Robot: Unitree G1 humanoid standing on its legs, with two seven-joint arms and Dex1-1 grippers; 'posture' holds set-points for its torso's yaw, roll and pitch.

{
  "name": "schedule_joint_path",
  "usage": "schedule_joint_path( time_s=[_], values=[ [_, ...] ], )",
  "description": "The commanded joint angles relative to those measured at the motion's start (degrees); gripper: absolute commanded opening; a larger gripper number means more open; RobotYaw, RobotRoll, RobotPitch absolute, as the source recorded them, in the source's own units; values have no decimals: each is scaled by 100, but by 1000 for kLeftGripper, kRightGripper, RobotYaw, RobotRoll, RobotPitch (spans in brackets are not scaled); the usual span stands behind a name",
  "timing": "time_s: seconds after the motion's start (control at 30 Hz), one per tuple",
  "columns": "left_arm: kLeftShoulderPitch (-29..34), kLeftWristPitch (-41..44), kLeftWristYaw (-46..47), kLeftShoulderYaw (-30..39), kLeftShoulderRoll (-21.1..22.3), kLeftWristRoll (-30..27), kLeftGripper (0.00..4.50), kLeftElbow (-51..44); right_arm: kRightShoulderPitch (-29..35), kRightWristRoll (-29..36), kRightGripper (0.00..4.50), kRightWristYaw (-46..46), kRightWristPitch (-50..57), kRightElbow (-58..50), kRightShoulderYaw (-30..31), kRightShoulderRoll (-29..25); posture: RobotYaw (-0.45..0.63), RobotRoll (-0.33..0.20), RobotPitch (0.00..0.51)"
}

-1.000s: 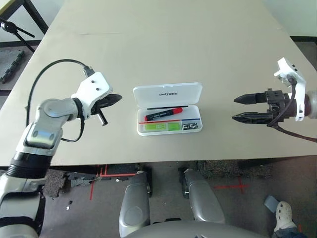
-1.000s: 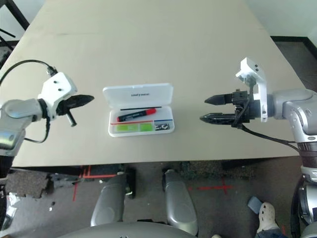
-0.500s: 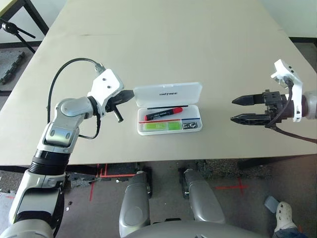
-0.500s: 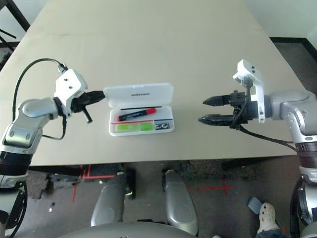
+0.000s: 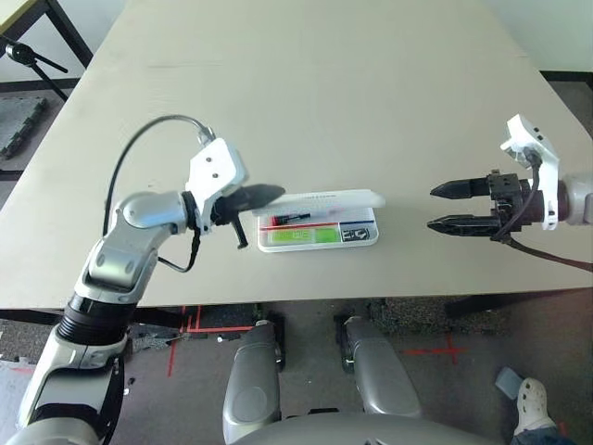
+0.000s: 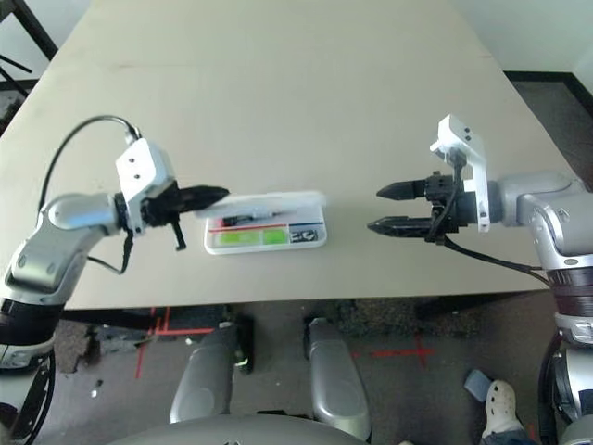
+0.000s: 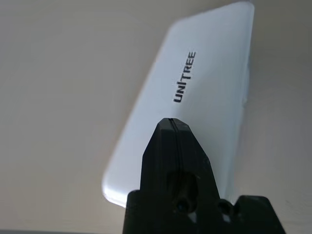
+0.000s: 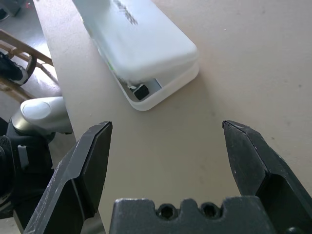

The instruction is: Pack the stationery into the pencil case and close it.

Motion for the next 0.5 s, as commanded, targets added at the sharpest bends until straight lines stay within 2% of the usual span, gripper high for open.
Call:
schedule_joint_path(
  time_s=[0.03,0.3,0.5],
  values=[
    [128,-60,46,-277,-11,303,27,226,86,-47,4500,-19,-61,-64,77,11,-64,0,197],
    [220,-285,-45,-661,12,683,27,729,87,-89,4500,-57,-146,-19,143,35,-68,0,192],
    [208,-262,-68,-608,-40,565,27,705,97,-80,4500,-124,-220,0,115,115,-67,0,191]
  ],
)
